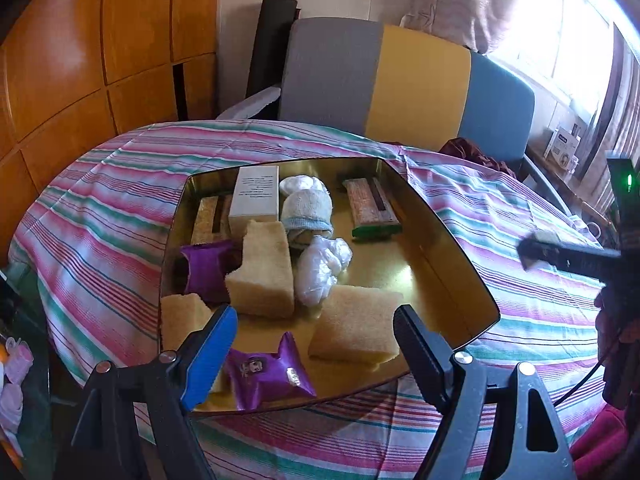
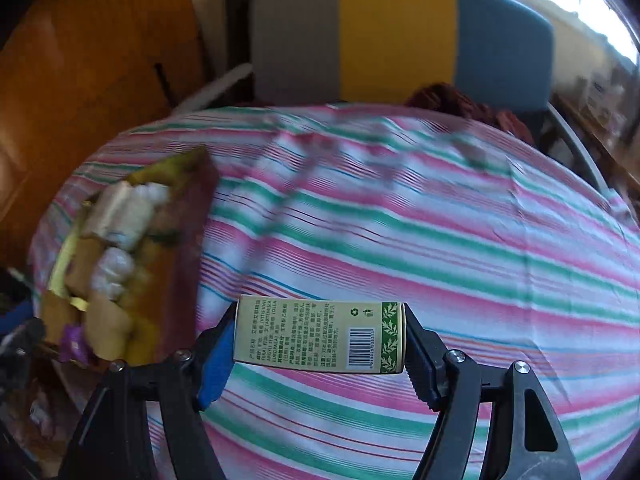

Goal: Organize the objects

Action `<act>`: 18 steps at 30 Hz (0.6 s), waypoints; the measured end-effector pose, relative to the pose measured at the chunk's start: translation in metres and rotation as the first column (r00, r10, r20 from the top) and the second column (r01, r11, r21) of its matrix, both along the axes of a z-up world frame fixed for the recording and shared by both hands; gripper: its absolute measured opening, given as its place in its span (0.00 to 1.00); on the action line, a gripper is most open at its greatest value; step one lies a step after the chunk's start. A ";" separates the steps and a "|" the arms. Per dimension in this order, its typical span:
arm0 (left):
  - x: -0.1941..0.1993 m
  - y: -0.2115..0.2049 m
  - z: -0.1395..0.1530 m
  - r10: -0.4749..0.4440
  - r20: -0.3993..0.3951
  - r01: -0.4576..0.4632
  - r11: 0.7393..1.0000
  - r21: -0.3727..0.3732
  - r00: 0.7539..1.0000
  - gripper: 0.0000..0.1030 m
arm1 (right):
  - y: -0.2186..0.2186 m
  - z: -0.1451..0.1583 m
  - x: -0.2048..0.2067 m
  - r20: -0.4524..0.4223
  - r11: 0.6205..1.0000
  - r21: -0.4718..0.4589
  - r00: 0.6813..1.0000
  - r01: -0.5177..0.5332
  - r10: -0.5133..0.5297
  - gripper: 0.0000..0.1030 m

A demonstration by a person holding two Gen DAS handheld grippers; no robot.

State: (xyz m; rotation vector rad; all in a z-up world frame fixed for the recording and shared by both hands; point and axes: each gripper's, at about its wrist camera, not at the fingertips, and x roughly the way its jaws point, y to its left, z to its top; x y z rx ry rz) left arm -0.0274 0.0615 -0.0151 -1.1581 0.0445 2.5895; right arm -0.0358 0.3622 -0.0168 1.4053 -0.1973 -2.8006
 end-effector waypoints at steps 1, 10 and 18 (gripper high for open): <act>0.000 -0.002 0.000 0.003 0.000 -0.003 1.000 0.002 1.000 0.79 | -0.016 0.005 -0.006 -0.012 0.999 -0.006 0.999 -0.040 0.040 0.71; -0.004 -0.023 -0.001 0.040 0.004 -0.040 0.999 0.029 0.999 0.79 | -0.117 0.007 -0.050 -0.010 0.967 0.046 0.968 -0.250 0.250 0.71; -0.009 -0.045 -0.005 0.090 0.018 -0.091 0.994 0.061 0.996 0.79 | -0.148 -0.037 -0.092 0.126 0.938 0.144 0.946 -0.314 0.297 0.71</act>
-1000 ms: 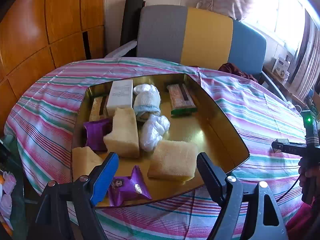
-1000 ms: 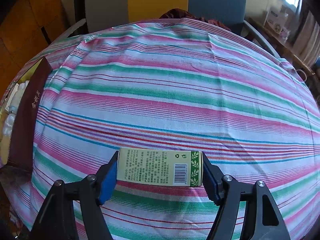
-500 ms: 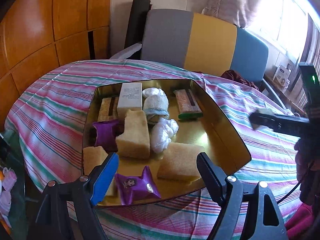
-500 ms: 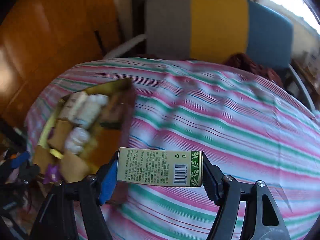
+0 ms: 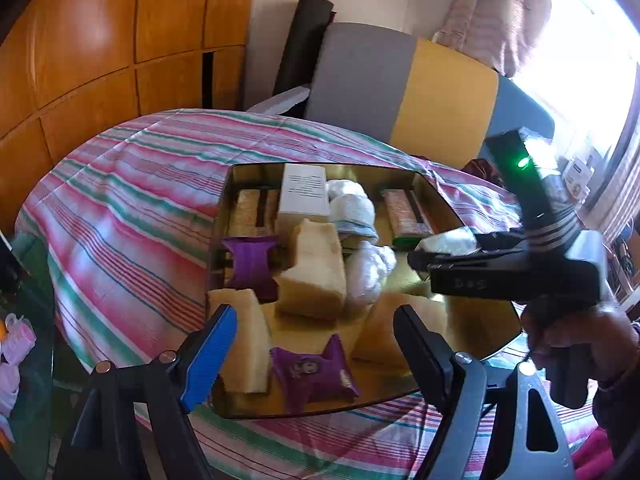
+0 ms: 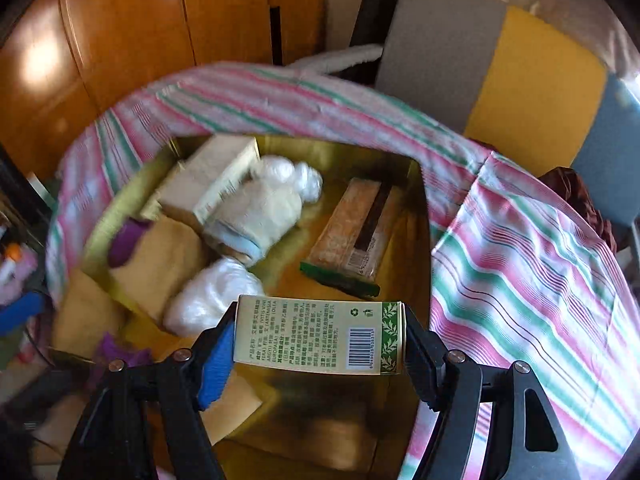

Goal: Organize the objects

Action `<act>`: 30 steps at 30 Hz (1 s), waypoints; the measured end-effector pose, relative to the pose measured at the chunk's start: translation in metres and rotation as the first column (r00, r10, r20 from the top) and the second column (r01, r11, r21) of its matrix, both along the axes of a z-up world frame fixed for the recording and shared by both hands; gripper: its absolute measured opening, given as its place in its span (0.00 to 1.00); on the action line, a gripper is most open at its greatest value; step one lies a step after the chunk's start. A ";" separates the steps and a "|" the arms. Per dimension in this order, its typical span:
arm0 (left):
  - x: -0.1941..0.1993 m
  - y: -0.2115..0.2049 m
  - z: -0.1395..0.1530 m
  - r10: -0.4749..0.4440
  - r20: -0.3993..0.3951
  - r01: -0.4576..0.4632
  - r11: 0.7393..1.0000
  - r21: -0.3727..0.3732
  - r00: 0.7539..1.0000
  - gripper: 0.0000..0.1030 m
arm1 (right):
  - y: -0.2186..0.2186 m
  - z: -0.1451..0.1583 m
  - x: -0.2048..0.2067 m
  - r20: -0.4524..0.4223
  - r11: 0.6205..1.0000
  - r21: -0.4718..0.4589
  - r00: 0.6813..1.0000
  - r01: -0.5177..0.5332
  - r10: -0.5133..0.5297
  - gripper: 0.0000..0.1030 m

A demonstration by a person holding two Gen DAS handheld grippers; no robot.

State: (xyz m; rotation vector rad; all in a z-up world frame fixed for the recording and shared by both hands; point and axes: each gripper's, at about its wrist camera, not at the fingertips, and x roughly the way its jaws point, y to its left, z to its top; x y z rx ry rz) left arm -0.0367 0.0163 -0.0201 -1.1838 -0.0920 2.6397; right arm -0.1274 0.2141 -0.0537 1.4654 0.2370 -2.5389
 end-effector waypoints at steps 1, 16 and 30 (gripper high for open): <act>0.000 -0.002 0.000 0.007 -0.001 -0.007 1.000 -0.002 1.000 0.79 | -0.003 -0.006 -0.004 0.013 1.000 0.015 1.000 -0.007 0.007 0.71; 0.005 0.000 0.006 0.058 -0.055 -0.061 0.996 -0.061 0.997 0.79 | 0.002 -0.012 -0.001 0.014 0.999 -0.047 1.000 0.018 -0.018 0.85; 0.027 0.012 0.032 0.157 -0.150 -0.179 0.973 -0.149 0.976 0.79 | 0.013 0.035 0.088 -0.179 0.983 -0.081 0.968 0.164 -0.176 0.97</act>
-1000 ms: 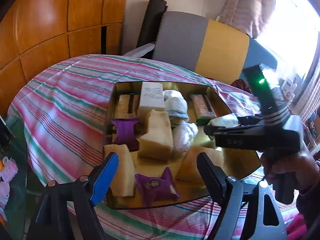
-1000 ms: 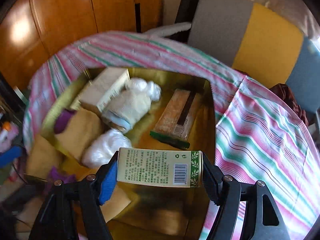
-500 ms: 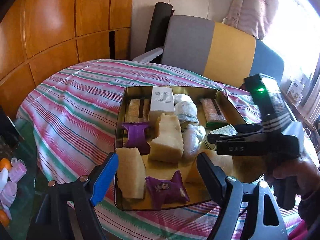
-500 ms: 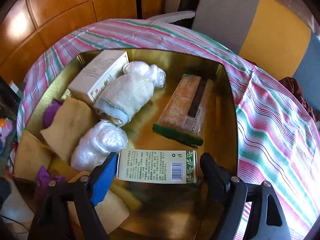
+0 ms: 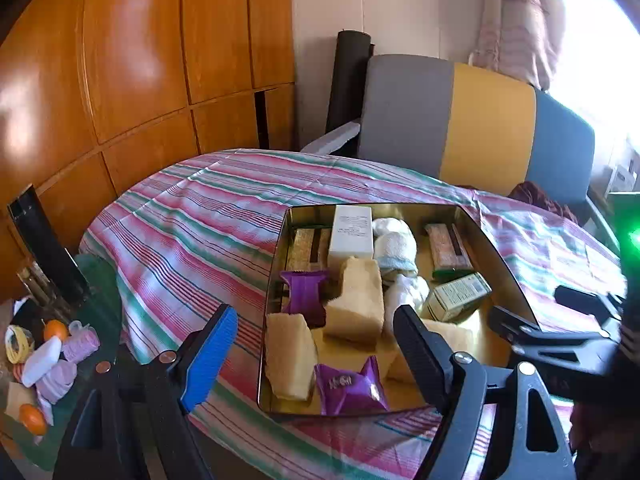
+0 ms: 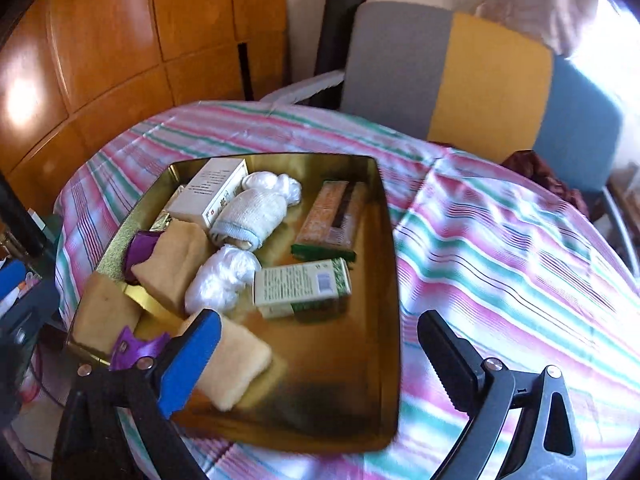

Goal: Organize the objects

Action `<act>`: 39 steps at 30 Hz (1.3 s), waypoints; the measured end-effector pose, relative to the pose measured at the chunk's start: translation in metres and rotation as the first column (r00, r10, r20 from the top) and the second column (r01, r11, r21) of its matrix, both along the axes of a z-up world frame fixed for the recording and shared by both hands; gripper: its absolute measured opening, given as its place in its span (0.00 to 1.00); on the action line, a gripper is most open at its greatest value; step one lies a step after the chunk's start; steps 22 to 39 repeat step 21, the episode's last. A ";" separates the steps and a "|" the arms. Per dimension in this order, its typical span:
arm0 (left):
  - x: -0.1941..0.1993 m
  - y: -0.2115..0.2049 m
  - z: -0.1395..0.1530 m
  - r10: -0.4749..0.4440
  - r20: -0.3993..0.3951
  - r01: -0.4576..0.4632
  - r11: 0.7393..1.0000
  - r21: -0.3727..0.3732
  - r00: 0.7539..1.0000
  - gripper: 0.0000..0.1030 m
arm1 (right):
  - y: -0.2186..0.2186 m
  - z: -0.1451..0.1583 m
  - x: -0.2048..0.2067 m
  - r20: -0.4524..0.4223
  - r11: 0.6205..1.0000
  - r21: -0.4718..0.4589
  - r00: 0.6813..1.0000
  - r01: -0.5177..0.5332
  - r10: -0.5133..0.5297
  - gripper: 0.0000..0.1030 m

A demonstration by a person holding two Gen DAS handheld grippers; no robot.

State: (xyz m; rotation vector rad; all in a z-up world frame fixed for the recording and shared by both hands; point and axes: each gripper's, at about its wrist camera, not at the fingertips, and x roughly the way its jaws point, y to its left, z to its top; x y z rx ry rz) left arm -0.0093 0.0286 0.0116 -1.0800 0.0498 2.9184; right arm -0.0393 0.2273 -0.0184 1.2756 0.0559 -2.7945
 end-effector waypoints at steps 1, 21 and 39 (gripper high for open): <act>0.003 0.001 0.000 -0.009 0.005 0.009 1.000 0.009 1.000 0.79 | 0.002 0.002 0.006 -0.012 1.000 -0.001 1.000 0.012 -0.012 0.97; 0.023 -0.003 -0.001 -0.036 -0.033 0.039 0.997 0.074 0.999 0.74 | -0.011 0.027 0.055 -0.109 0.993 0.052 0.989 0.107 -0.101 0.98; 0.023 -0.003 -0.001 -0.036 -0.033 0.039 0.997 0.074 0.999 0.74 | -0.011 0.027 0.055 -0.109 0.993 0.052 0.989 0.107 -0.101 0.98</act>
